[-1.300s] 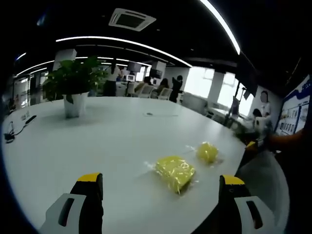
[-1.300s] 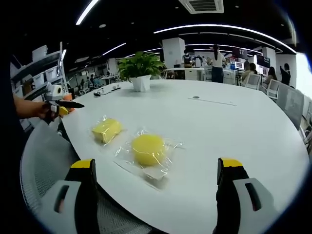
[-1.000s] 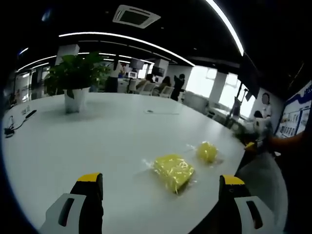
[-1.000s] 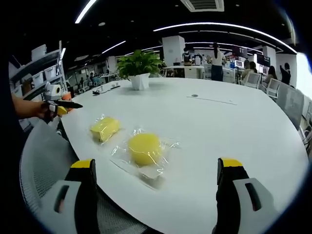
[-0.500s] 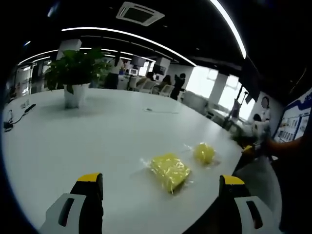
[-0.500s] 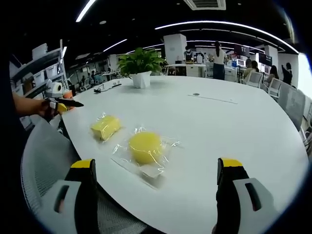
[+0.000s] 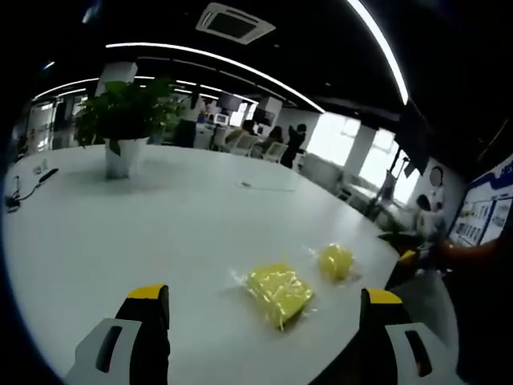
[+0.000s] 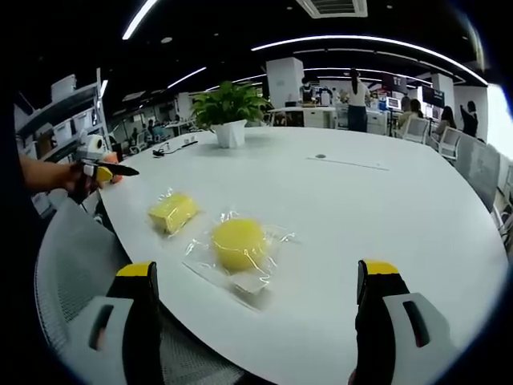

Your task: Compare the silicone blocks by pressing each to a similar depth, holding the contact briefly, and releasing to observe deformation and rebound differences across the visible hardness samples.

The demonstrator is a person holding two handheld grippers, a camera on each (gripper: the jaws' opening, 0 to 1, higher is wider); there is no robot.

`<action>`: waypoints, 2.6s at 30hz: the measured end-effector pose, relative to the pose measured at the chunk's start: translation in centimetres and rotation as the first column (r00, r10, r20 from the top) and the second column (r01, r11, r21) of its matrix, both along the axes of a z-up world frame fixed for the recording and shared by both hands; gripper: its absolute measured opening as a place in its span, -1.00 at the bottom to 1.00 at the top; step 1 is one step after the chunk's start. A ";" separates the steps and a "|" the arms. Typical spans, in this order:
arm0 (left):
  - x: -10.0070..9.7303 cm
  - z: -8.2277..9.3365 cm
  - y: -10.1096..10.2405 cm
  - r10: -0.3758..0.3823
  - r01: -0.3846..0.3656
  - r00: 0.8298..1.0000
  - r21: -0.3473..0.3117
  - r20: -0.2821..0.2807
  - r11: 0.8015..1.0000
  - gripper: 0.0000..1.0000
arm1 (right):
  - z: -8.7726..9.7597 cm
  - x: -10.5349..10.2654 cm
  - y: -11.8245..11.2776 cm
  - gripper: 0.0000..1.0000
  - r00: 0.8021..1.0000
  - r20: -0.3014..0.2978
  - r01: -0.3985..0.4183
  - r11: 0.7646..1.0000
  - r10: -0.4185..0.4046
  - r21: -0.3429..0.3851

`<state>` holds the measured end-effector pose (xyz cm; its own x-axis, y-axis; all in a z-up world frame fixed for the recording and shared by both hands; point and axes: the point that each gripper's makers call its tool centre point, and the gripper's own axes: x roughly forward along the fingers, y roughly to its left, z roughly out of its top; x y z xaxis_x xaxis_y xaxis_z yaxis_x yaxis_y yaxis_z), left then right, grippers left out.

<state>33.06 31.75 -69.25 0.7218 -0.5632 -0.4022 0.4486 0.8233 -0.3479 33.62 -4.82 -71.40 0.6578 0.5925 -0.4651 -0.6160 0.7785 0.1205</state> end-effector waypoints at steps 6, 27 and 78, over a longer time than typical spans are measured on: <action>1.1 0.0 0.6 0.048 -0.048 0.999 -0.008 -0.009 0.999 1.00 | 0.1 -0.1 0.0 0.93 1.000 0.000 0.006 1.000 -0.006 0.005; 4.9 -2.3 -0.6 0.052 -0.069 0.989 -0.122 -0.139 0.990 0.81 | -0.1 -0.3 0.1 0.93 1.000 -0.009 0.015 1.000 -0.015 0.024; 7.1 -9.2 -4.2 0.001 -0.167 0.912 -0.368 -0.410 0.915 -1.00 | -1.1 -0.8 0.2 0.93 0.998 -0.033 0.050 0.998 -0.049 0.044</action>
<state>40.18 27.55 -78.46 0.6015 -0.6767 -0.4245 0.1413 0.6132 -0.7772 32.82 -4.61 -72.47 0.6719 0.5805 -0.4601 -0.5721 0.8012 0.1754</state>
